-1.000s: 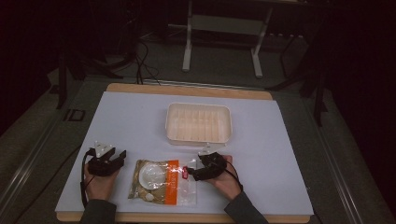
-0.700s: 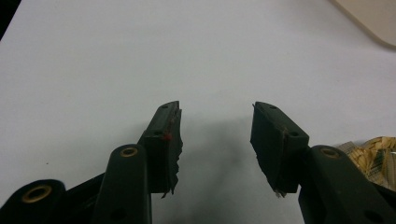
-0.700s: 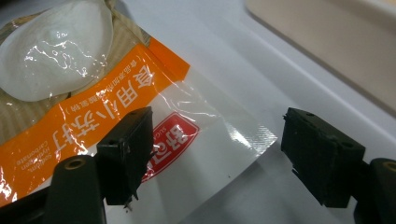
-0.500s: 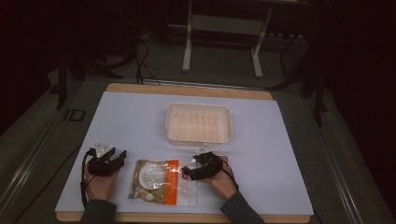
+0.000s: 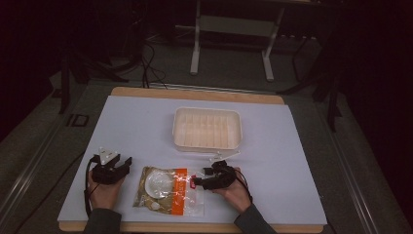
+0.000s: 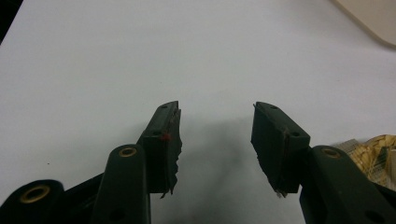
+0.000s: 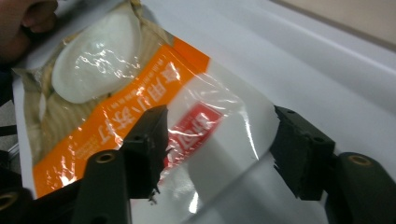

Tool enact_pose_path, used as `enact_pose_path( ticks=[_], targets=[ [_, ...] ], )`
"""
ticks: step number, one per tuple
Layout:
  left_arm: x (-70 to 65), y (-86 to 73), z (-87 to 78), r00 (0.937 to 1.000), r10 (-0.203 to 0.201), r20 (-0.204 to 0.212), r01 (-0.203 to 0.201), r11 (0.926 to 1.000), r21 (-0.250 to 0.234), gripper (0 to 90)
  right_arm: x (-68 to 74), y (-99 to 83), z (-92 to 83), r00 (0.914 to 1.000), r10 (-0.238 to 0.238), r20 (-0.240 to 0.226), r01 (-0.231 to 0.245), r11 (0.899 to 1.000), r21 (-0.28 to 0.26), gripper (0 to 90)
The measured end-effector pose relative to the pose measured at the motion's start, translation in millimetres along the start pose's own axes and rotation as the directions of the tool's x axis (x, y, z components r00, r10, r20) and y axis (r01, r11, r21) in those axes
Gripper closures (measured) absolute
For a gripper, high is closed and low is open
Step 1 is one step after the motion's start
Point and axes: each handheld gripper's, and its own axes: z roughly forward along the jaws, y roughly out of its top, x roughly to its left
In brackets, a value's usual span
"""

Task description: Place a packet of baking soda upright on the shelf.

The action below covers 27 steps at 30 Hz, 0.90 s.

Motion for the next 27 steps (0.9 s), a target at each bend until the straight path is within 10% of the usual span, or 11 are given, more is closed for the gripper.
enact_pose_path(
  ticks=[27],
  targets=[
    [-0.4, 0.2, -0.1, 1.0000, 0.007, -0.001, -0.007, 1.0000, 0.000, 51.4, 21.2, -6.3, 2.6, 0.9972, -0.005, -0.075, 0.009, 0.999, 0.053, 48.4]
  ],
)
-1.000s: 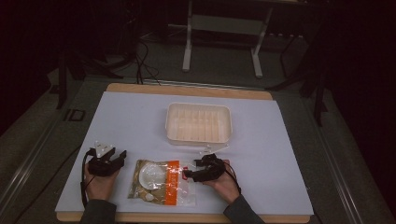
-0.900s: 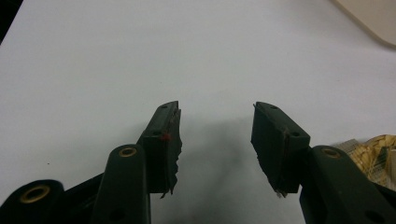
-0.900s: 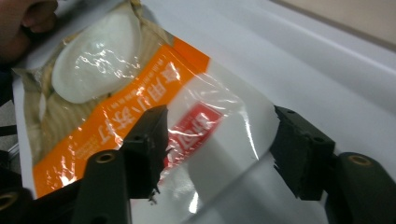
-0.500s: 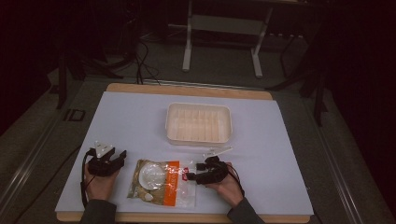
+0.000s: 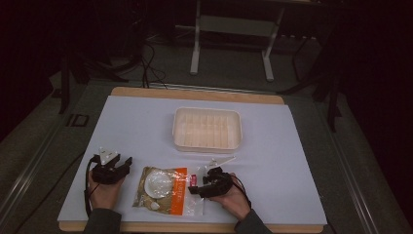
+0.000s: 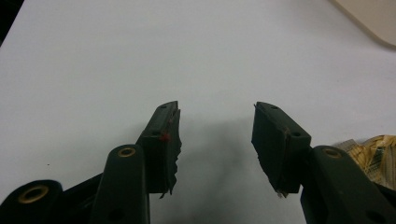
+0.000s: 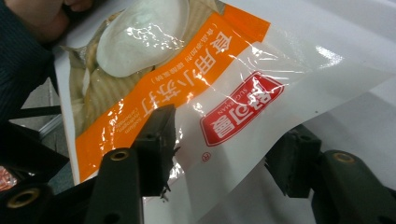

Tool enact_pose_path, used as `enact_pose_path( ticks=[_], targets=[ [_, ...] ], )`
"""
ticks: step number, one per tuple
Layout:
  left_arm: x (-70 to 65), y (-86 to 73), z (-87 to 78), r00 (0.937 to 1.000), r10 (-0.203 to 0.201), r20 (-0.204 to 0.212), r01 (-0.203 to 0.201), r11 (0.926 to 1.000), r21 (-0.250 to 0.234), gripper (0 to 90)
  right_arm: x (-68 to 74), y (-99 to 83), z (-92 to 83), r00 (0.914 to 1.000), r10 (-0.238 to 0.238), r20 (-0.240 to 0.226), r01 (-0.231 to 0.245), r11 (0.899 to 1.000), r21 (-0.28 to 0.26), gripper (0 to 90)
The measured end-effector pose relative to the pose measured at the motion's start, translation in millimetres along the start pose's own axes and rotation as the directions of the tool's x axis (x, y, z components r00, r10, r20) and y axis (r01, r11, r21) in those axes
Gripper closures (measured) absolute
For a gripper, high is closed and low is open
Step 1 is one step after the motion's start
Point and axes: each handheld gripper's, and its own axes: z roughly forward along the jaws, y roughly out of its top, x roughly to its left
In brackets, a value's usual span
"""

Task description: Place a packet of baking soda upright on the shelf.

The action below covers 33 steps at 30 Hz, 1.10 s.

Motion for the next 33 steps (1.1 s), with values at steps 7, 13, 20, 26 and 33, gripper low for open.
enact_pose_path(
  ticks=[7, 13, 20, 26, 33],
  targets=[
    [0.1, 0.1, -0.2, 1.0000, -0.002, 0.001, 0.002, 1.0000, -0.002, 51.4, 4.4, 0.0, -0.5, 1.0000, -0.002, -0.003, 0.002, 1.000, 0.022, 59.7],
    [-0.8, 0.2, 0.2, 1.0000, -0.005, 0.004, 0.005, 1.0000, -0.006, 51.3, 5.4, 3.0, -10.1, 0.9962, 0.049, -0.072, -0.053, 0.997, -0.061, 67.7],
    [-1.1, 0.2, 0.5, 1.0000, 0.001, 0.003, -0.001, 1.0000, -0.002, 51.1, 5.2, 0.5, 5.9, 0.9789, 0.156, -0.132, -0.148, 0.987, 0.068, 63.5],
    [-1.4, 0.3, 0.6, 1.0000, 0.005, 0.004, -0.005, 1.0000, 0.001, 51.1, 10.5, 5.8, 10.0, 0.9755, 0.185, -0.119, -0.176, 0.981, 0.082, 67.6],
    [-1.3, 0.2, 0.6, 1.0000, 0.004, 0.003, -0.004, 1.0000, 0.000, 51.1, 15.2, 13.4, 4.8, 0.9759, 0.186, -0.114, -0.179, 0.982, 0.067, 89.0]
  ],
)
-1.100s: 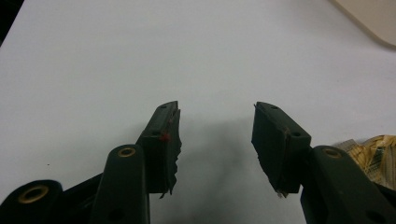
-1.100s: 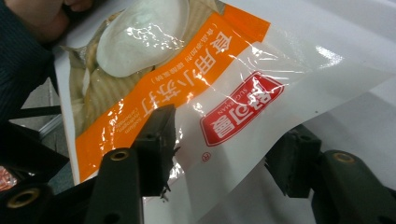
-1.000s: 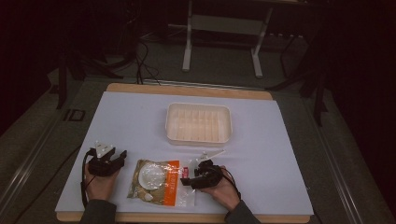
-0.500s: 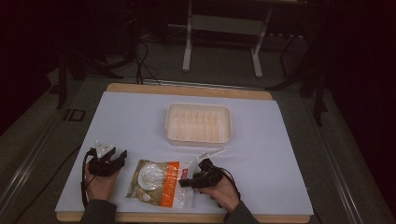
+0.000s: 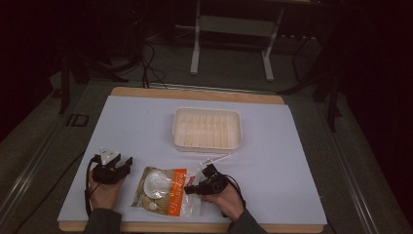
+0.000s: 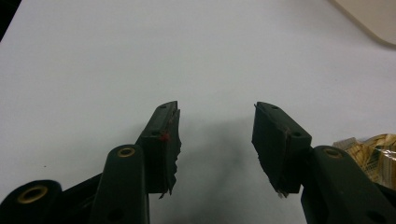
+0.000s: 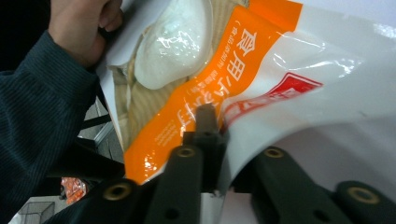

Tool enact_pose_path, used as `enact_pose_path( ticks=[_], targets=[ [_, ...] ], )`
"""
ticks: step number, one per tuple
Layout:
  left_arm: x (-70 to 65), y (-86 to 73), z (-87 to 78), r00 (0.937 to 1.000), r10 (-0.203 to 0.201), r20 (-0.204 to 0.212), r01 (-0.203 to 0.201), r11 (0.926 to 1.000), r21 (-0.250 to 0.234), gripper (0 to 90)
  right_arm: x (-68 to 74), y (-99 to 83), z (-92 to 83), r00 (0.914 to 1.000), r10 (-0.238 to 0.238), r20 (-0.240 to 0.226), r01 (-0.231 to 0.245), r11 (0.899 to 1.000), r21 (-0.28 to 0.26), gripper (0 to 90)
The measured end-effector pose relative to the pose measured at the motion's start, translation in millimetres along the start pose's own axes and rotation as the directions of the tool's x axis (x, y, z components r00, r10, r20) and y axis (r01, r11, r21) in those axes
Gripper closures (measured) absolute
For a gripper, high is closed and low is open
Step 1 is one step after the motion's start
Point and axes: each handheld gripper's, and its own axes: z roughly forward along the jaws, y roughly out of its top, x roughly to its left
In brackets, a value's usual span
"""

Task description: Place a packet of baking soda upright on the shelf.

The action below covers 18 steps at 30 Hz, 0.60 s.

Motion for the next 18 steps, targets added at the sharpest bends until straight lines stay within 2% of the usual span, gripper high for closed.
enact_pose_path(
  ticks=[4, 7, 11, 14, 15, 18],
  targets=[
    [0.2, 0.0, -0.1, 1.0000, -0.002, 0.001, 0.002, 1.0000, 0.000, 51.1, 6.0, 4.8, -2.6, 0.9998, -0.020, 0.010, 0.020, 1.000, -0.009, 89.8],
    [0.2, 0.0, -0.1, 1.0000, -0.001, 0.002, 0.001, 1.0000, -0.002, 51.1, 10.2, 10.9, -7.9, 0.9997, -0.019, -0.013, 0.019, 0.999, -0.027, 89.9],
    [0.3, 0.0, -0.2, 1.0000, -0.003, 0.002, 0.003, 1.0000, -0.002, 51.1, 16.8, 16.8, -11.7, 0.9993, -0.035, -0.010, 0.035, 0.999, -0.034, 90.0],
    [0.3, 0.0, -0.2, 1.0000, -0.002, 0.002, 0.002, 1.0000, -0.003, 51.1, 24.1, 20.4, -14.6, 0.9977, -0.068, -0.004, 0.068, 0.997, -0.042, 90.0],
    [0.2, 0.0, -0.2, 1.0000, -0.002, 0.002, 0.002, 1.0000, -0.003, 51.1, 30.6, 23.6, -17.3, 0.9960, -0.090, -0.001, 0.090, 0.995, -0.045, 90.0],
    [0.0, 0.0, -0.3, 1.0000, -0.001, 0.001, 0.001, 1.0000, -0.002, 51.1, 35.2, 26.4, -18.9, 0.9942, -0.108, -0.004, 0.107, 0.993, -0.050, 90.0]
  ],
)
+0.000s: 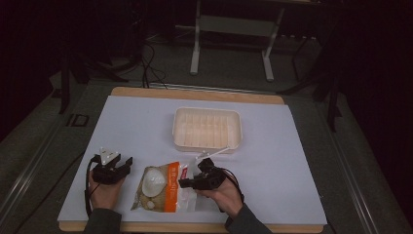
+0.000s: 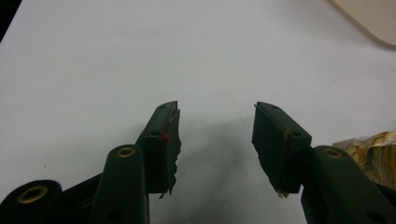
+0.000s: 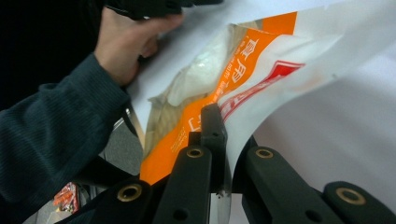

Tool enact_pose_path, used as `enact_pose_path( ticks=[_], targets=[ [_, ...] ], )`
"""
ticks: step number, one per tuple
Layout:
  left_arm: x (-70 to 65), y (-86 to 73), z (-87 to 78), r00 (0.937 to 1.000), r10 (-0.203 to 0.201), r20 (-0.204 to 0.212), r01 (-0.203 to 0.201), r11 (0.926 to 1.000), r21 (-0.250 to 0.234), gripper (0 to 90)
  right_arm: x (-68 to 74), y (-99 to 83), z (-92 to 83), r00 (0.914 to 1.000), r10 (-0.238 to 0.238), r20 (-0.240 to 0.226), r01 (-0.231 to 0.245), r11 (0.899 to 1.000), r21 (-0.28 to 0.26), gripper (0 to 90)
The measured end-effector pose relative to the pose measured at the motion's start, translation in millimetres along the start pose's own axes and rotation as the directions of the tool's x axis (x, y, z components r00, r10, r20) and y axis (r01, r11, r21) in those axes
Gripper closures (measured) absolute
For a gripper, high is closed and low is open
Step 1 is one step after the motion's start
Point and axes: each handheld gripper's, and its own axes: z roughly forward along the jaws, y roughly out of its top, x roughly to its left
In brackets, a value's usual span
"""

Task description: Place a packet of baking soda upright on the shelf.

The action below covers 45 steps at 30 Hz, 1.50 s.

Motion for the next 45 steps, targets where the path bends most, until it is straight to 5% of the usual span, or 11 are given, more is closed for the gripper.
enact_pose_path(
  ticks=[20, 45],
  targets=[
    [0.0, 0.3, -0.4, 1.0000, -0.005, 0.001, 0.005, 1.0000, -0.002, 51.1, 34.6, 34.3, -12.4, 0.9923, -0.061, -0.108, 0.056, 0.997, -0.052, 90.0],
    [-0.6, 0.4, 0.1, 1.0000, -0.006, 0.001, 0.006, 1.0000, -0.003, 51.1, 29.6, 61.5, -56.0, 0.9969, -0.076, -0.017, 0.075, 0.993, -0.086, 90.0]
  ],
)
